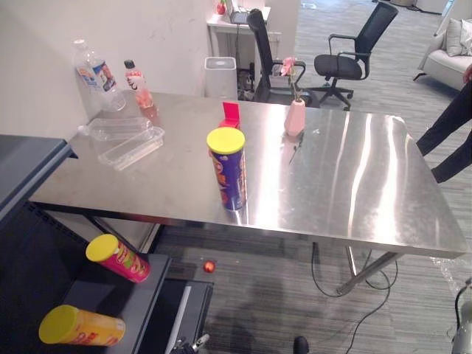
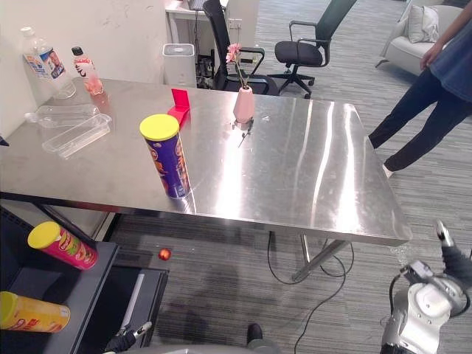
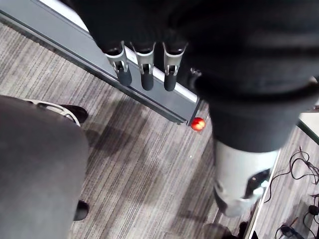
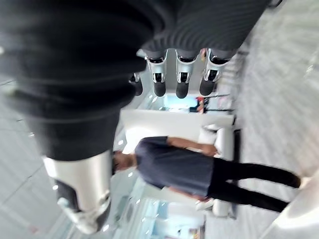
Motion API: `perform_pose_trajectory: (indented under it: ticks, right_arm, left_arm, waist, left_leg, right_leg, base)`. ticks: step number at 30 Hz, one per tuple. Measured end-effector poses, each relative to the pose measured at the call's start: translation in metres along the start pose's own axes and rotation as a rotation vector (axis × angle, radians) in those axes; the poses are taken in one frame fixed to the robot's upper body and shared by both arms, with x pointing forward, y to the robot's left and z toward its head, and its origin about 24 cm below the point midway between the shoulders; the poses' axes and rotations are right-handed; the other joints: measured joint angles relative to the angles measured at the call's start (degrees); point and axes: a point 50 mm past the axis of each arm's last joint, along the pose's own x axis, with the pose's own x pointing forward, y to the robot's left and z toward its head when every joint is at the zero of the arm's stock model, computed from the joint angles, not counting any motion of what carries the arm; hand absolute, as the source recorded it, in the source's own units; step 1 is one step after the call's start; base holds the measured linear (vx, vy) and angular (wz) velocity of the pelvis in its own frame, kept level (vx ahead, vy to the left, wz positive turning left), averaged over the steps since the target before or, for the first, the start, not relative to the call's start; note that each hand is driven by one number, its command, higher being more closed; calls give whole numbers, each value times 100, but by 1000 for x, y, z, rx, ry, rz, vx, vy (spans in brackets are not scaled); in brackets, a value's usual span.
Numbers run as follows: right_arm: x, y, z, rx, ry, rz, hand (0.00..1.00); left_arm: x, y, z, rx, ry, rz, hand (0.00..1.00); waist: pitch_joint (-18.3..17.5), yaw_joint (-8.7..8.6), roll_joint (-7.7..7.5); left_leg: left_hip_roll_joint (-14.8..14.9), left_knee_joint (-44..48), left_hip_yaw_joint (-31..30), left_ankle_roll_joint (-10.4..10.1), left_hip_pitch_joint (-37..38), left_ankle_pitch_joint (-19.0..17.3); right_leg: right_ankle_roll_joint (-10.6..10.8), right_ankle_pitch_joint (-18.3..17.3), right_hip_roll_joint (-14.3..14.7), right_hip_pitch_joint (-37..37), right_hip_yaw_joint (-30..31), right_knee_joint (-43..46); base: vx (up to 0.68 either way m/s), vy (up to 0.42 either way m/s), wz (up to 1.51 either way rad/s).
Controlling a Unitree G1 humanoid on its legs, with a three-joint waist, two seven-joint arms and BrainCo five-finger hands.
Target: Put the gum and the chips on the shelf.
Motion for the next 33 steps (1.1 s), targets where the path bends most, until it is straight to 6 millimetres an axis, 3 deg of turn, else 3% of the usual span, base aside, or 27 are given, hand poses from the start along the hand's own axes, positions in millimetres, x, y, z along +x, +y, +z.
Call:
perform_pose_trajectory:
  ticks: [4,8,14,19,29,33]
  right_arm:
    - [-2,43,43,19,-162,360,0]
    - [-13,76,62,25,-239,647,0]
    - [-34,112,58,33,-178,981,0]
    - [-49,141,60,59,-166,1140,0]
    - [-60,175,56,67,-118,1273,0]
    - [-67,182,49,56,-82,1313,0]
  left_arm:
    - [-4,9,-11,36,32,20,0]
    - [-4,10,-12,49,39,24,0]
    - [-4,7,-12,105,34,9,0]
    - [-4,8,-13,118,37,9,0]
    - [-4,6,-14,136,42,0,0]
    - [-4,8,-13,136,39,3,0]
  waist:
    - [-23,-54,-30]
    - [-35,-49,-51]
    - [-44,26,-40]
    - [-46,105,-35]
    - [-36,230,-32]
    - [7,336,-98]
  left_leg:
    - [-2,14,0,2,-47,1]
    - [1,52,-30,3,-89,2]
    - [-11,96,-228,29,-213,20]
    - [-30,132,-396,53,-300,40]
    - [-155,192,-704,165,-486,121]
    - [-215,198,-822,199,-521,169]
  right_leg:
    - [12,8,0,-50,11,-1]
    - [13,20,-6,-61,-25,0]
    - [13,20,-56,-55,-293,0]
    - [16,24,-97,-29,-518,7]
    - [53,97,-274,32,-898,30]
    - [62,103,-337,68,-1011,30]
  base:
    - [-25,-24,-2]
    - [-22,-30,3]
    - [-25,-31,15]
    - [-21,-22,19]
    - [-24,0,18]
    - [-59,-1,14]
